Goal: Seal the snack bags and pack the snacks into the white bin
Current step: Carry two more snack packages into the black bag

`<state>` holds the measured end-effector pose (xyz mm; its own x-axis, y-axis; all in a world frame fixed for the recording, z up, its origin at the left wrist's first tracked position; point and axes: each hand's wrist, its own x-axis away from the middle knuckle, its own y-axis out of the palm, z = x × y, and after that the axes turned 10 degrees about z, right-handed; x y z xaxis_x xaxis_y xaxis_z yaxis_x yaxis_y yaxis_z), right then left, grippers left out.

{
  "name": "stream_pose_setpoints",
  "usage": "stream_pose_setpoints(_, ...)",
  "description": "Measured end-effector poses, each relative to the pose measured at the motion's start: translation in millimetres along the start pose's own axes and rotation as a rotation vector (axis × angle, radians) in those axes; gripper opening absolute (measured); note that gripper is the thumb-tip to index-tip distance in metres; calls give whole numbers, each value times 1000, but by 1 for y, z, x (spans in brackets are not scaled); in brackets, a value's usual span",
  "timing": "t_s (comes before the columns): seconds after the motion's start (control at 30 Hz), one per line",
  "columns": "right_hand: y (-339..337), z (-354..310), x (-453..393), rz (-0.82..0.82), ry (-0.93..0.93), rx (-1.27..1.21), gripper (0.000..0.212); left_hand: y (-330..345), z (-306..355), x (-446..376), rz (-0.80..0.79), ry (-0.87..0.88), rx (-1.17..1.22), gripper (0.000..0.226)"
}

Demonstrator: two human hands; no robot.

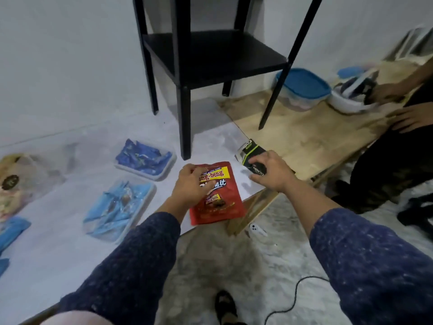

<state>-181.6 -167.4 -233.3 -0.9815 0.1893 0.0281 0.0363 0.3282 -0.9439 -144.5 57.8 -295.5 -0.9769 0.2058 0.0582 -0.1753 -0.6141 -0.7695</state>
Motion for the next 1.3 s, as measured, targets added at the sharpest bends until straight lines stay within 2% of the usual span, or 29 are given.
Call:
stream_pose_setpoints(0.2,25,49,-62,-49,-156,58,44,48,-16,-15,71,-242,-34,71)
stream_pose_setpoints(0.4,44,61,-90,-142,-171,23,42,57,-18,-27,55,-284,-153,74)
stream_pose_setpoints(0.8,56,59,-92,-99,-198,40,40,66,-16,-35,89,-276,42,77)
stream_pose_setpoints(0.97,59,62,-90,-75,-210,9,42,72,-17,-32,131,-333,129,78)
stream_pose_setpoints(1.3,50,34,-75,-117,-261,-192,37,35,-8,-7,173,-381,346,62)
